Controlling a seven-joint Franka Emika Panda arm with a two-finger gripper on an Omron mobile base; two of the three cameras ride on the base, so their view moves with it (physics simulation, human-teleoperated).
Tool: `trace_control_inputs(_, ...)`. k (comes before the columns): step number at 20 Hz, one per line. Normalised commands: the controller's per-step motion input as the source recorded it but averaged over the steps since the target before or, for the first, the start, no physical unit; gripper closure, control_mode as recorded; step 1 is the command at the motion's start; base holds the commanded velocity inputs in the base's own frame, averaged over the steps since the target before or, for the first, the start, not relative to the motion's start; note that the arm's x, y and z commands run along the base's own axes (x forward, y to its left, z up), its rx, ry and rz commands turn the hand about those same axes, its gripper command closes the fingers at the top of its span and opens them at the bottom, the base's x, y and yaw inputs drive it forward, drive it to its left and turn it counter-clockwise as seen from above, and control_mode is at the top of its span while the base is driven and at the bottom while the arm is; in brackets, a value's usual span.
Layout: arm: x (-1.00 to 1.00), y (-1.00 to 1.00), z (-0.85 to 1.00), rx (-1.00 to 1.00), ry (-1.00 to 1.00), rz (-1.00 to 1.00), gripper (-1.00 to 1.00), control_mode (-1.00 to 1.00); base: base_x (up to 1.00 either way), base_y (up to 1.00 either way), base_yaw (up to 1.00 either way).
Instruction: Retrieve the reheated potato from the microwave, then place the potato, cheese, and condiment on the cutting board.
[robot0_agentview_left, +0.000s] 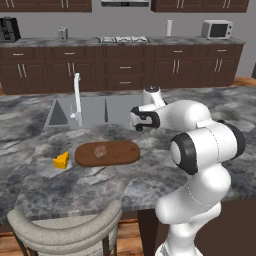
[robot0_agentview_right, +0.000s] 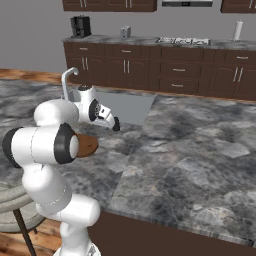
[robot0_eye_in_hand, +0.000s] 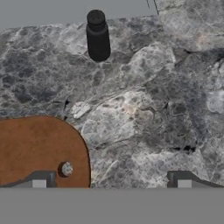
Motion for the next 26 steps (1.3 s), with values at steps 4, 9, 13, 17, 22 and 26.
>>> trace_control_inputs(4,0.14,-0.19,-0.03,-0.08,-0.04,0.06,-1.0,-1.0,0.0,0.0,0.0)
trace_control_inputs(9,0.22,-0.11,0.0,-0.01,-0.01,0.04,-1.0,-1.0,0.0,0.0,0.0)
trace_control_inputs(13,0.19,-0.03,-0.03,0.0,-0.06,0.06,-1.0,-1.0,0.0,0.0,0.0)
trace_control_inputs(17,0.1,0.0,-0.11,0.0,-0.18,0.06,-1.0,-1.0,0.0,0.0,0.0)
trace_control_inputs(22,0.0,-0.01,-0.15,0.0,-0.22,0.01,-1.0,-1.0,0.0,0.0,0.0)
trace_control_inputs(26,0.12,-0.02,0.0,0.0,-0.02,0.0,-1.0,-1.0,0.0,0.0,0.0)
